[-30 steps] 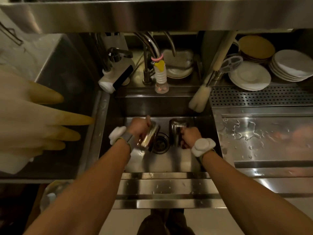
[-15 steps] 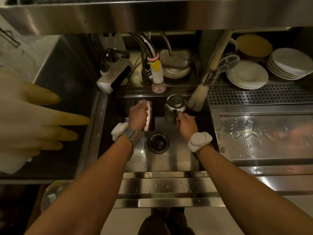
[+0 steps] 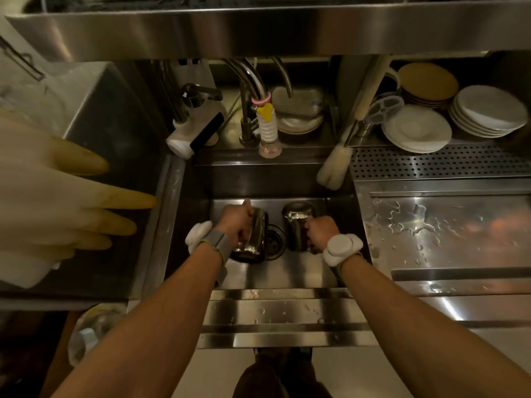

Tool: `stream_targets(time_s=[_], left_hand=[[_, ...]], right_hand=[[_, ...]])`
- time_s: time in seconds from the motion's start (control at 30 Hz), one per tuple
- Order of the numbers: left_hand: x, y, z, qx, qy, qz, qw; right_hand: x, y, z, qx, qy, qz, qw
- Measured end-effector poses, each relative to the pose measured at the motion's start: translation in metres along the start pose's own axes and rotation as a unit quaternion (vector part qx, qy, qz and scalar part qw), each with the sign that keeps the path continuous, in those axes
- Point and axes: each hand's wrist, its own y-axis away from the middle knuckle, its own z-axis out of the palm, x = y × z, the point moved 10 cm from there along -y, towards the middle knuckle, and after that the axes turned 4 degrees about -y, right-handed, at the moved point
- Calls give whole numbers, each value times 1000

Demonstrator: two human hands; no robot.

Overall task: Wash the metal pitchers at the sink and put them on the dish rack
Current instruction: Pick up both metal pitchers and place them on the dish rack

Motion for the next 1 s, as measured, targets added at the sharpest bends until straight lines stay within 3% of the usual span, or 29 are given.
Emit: stream_targets(time_s=[0.1,0.17,0.4,0.53,0.67,0.73,0.77,0.83,0.9,1.0], left_hand=[[1,14,7,-33,111,-34,993],[8,20,14,-53,163,-41,984],[4,33,34,-145,279,-94,945],[5,36,39,-156,311,-96,933],[4,27,28,-75,195,-57,976],[11,26,13,-26,-6,-19,999],[19,27,-4,29,-155,14,987],[54,34,-25,138,-400,157,892],[77,52,0,79,-497,313,805],[66,66,40,-36,-662,373,649]], right_hand=[[-9,18,5,10,-224,19,974],[-18,32,10,-16,-307,34,951],[-18,35,28,-101,-356,46,928],[-20,25,37,-136,-365,56,919],[-19,20,34,-119,-352,45,927],[-22,18,25,-102,-340,37,934],[-22,16,20,-93,-336,37,937],[-24,14,11,-79,-331,33,940],[-26,10,4,-60,-328,24,942],[-27,8,3,-62,-326,28,943]])
